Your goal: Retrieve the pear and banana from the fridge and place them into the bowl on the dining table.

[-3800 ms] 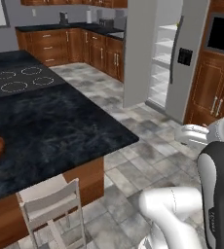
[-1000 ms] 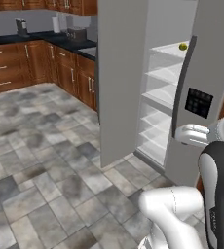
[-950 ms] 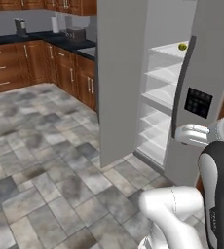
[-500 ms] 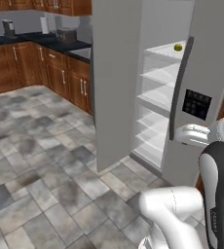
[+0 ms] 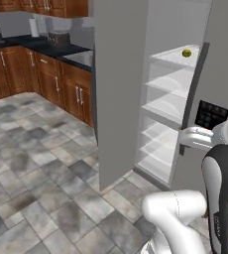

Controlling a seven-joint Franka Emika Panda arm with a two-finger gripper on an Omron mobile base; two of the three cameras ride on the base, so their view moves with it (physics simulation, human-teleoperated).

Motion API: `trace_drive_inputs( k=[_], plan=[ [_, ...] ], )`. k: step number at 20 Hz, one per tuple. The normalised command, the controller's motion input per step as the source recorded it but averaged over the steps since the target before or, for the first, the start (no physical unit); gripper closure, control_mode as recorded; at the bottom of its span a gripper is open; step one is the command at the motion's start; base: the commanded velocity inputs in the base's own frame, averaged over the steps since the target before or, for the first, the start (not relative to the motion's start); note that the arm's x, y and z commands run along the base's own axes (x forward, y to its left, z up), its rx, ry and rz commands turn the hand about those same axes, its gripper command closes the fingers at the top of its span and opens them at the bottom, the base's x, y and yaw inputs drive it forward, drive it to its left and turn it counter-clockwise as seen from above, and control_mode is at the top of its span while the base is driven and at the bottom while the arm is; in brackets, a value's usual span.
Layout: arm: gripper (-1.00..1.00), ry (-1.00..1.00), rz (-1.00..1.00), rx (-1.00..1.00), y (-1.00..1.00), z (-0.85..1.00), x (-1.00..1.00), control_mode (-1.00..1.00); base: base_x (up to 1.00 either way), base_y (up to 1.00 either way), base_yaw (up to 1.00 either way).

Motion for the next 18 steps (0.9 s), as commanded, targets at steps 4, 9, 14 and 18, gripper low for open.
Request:
trace_drive_inputs(
  k=[4,9,14,18],
  plan=[
    [-1.0,0.0,0.0,0.0,0.0,0.0,0.0,1.0,0.72,0.0,-0.13],
    [-1.0,0.0,0.0,0.0,0.0,0.0,0.0,1.0,0.66,-0.01,-0.13],
    [-1.0,0.0,0.0,0.0,0.0,0.0,0.0,1.0,0.57,-0.04,-0.13],
    [-1.0,0.0,0.0,0.0,0.0,0.0,0.0,1.0,0.55,-0.03,-0.13]
  ],
)
